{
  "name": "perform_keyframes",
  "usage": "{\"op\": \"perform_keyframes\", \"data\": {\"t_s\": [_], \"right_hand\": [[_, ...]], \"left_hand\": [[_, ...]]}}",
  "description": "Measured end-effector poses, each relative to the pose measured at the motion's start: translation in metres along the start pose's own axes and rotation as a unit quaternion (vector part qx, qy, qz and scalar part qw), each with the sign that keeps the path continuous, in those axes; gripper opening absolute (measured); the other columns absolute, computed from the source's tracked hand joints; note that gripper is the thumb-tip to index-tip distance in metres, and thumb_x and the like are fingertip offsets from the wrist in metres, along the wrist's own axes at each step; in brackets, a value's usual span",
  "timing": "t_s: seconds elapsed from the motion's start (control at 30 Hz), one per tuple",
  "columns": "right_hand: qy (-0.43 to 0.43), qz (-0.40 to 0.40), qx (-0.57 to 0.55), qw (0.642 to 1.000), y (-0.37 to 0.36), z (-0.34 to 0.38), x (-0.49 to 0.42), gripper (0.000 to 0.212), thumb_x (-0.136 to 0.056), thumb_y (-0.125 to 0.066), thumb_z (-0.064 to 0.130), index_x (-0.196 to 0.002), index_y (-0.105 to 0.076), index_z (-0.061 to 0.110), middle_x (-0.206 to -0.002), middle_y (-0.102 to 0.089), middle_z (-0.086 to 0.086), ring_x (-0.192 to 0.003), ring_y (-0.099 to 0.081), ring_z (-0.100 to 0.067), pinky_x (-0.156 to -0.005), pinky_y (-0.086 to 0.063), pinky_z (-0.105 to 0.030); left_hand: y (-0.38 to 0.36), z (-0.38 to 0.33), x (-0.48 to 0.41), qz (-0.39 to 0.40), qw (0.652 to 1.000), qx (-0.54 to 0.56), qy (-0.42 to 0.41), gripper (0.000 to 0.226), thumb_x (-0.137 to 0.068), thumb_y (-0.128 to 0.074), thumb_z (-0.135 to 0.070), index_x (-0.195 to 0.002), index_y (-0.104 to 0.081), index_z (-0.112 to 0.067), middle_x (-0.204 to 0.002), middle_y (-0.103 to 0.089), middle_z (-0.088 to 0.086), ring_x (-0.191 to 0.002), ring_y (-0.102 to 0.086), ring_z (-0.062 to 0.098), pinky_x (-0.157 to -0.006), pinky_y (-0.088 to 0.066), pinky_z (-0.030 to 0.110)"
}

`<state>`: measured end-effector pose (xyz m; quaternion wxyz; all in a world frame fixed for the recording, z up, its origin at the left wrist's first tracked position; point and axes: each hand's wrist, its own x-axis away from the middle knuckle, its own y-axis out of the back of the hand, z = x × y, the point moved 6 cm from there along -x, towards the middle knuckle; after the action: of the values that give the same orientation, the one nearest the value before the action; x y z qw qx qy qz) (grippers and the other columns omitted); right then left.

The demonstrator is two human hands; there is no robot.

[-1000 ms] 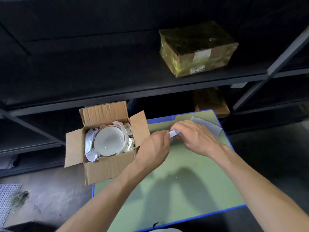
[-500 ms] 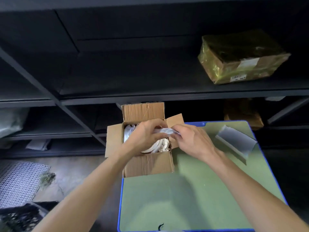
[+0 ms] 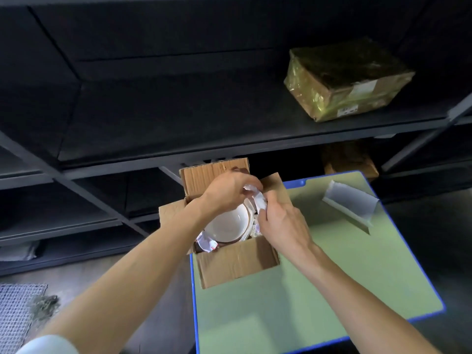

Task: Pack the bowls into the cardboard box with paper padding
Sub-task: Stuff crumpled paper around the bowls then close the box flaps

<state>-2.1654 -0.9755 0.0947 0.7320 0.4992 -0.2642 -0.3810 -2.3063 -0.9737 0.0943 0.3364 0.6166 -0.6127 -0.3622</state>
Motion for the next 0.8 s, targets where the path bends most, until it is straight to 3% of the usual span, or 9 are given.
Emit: {"op": "perform_keyframes", "data": {"t_s": [0.1,0.23,0.33,0.47,0.63,0.8], "right_hand": [[-0.014,-0.002,0.008,1.0,-0.001,0.003,0.005,0.018,-0.096,-0.046,0.021,-0.112,-0.046,0.011,-0.09,-0.066,-0.017,-0.085,-0.059,-0.043,-0.061,-0.024,-0.039],[-0.003,-0.023,0.004,1.0,-0.003,0.009,0.01,0.02,-0.095,-0.049,0.02,-0.113,-0.046,0.01,-0.085,-0.067,-0.015,-0.081,-0.06,-0.042,-0.059,-0.027,-0.039],[0.002,-0.04,0.002,0.999,-0.007,0.011,0.014,0.018,-0.092,-0.054,0.017,-0.108,-0.051,0.01,-0.087,-0.061,-0.013,-0.078,-0.059,-0.041,-0.058,-0.029,-0.036],[-0.001,-0.04,-0.003,0.999,-0.016,0.011,0.017,0.016,-0.094,-0.056,0.018,-0.106,-0.051,0.009,-0.091,-0.055,-0.014,-0.079,-0.059,-0.041,-0.059,-0.035,-0.038],[-0.011,-0.039,-0.007,0.999,-0.023,0.009,0.014,0.012,-0.09,-0.054,0.006,-0.101,-0.051,0.007,-0.091,-0.06,-0.014,-0.085,-0.059,-0.039,-0.066,-0.039,-0.04],[-0.04,-0.029,0.024,0.998,-0.022,0.006,0.012,0.008,-0.09,-0.051,0.006,-0.097,-0.05,0.008,-0.087,-0.062,-0.014,-0.081,-0.06,-0.039,-0.059,-0.031,-0.035]], "left_hand": [[-0.006,0.003,0.0,-0.006,1.0,-0.013,-0.02,0.021,-0.09,-0.07,-0.019,-0.107,-0.075,-0.03,-0.108,-0.068,-0.006,-0.107,-0.055,0.016,-0.091,-0.037,0.021],[-0.008,0.004,0.005,-0.028,0.997,-0.044,-0.051,0.021,-0.089,-0.068,-0.015,-0.099,-0.078,-0.03,-0.105,-0.063,0.004,-0.102,-0.054,0.023,-0.091,-0.026,0.021],[-0.014,0.003,0.007,-0.031,0.996,-0.044,-0.065,0.027,-0.087,-0.065,-0.009,-0.1,-0.077,-0.029,-0.103,-0.063,0.004,-0.098,-0.058,0.024,-0.092,-0.033,0.027],[-0.014,0.007,0.011,-0.053,0.998,-0.029,-0.007,0.014,-0.088,-0.067,-0.017,-0.101,-0.065,-0.024,-0.099,-0.066,-0.002,-0.096,-0.059,0.025,-0.075,-0.051,0.039],[-0.015,0.011,0.015,-0.06,0.997,-0.054,0.0,0.008,-0.089,-0.067,-0.022,-0.092,-0.069,-0.029,-0.099,-0.064,-0.007,-0.088,-0.064,0.022,-0.064,-0.049,0.034],[-0.019,0.011,0.018,-0.086,0.994,-0.065,-0.017,0.012,-0.089,-0.069,-0.02,-0.094,-0.074,-0.03,-0.103,-0.066,-0.01,-0.103,-0.056,0.021,-0.063,-0.047,0.03]]}}
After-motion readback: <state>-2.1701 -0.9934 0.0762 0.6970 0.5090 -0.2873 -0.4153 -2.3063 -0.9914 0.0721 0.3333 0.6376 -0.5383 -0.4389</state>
